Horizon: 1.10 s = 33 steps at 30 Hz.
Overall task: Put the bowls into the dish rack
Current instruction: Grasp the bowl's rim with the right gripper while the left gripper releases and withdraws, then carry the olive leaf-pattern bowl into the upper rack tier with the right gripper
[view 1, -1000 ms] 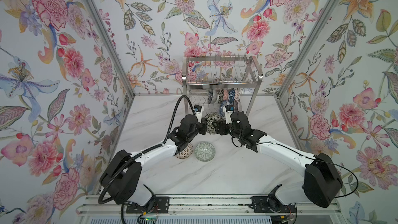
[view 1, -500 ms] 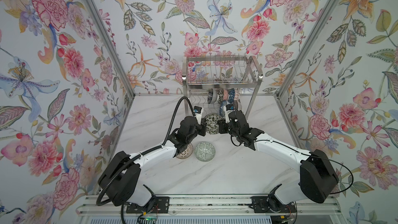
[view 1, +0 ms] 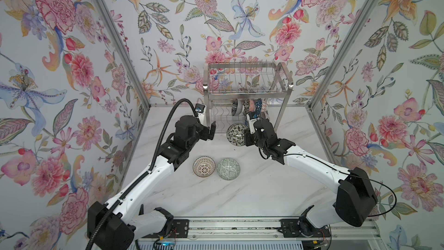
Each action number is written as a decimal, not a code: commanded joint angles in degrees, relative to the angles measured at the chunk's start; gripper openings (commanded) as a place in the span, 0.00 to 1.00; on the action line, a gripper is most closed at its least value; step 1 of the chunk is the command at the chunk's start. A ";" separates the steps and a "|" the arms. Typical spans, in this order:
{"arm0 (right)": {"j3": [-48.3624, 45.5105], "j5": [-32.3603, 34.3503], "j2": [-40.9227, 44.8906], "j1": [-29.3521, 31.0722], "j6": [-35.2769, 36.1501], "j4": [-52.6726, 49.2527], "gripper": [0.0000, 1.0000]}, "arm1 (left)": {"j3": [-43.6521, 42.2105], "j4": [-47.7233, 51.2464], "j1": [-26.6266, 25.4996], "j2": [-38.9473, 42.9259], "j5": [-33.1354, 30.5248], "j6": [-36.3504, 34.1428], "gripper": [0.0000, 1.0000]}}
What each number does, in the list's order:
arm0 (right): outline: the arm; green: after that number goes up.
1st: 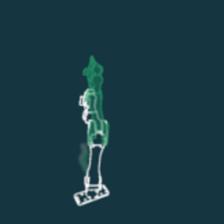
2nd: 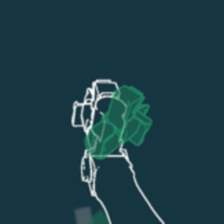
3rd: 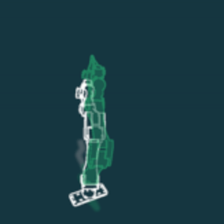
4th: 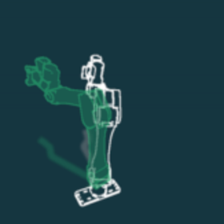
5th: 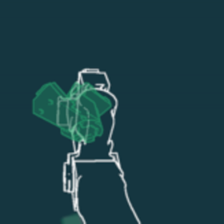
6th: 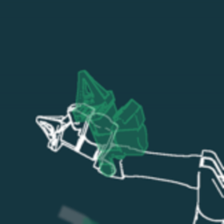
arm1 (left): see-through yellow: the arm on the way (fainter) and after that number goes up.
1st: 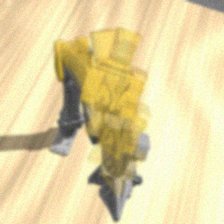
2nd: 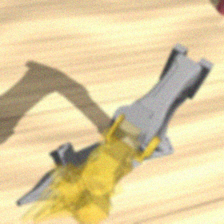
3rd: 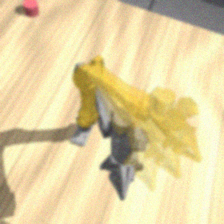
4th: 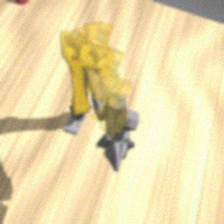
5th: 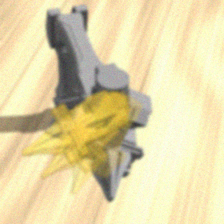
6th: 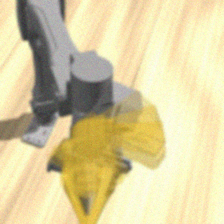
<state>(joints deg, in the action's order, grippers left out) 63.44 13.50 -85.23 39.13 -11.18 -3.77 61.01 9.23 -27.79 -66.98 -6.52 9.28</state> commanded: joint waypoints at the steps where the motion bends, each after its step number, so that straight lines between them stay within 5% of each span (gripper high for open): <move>1: 4.07 5.09 -1.87 -0.38 4.92 0.12 0.00 | -1.85 8.61 3.61 2.83 -0.96 -4.66 0.99; 6: 7.30 8.37 -5.12 -0.38 9.17 -1.02 0.00 | -4.39 9.50 6.66 5.93 -3.08 -7.19 0.99; 14: 14.05 12.27 -11.21 -0.06 14.16 -2.86 0.00 | -10.41 3.98 11.62 5.72 4.27 -4.79 0.99; 33: 32.76 31.54 -32.34 0.68 27.68 -2.29 0.00 | -11.80 2.72 13.81 7.53 7.47 -4.28 0.99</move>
<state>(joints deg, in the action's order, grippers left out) 92.68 39.09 -116.60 39.38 13.54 -7.94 49.89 13.13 -14.83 -60.38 -0.19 4.47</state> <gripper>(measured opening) 0.117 0.994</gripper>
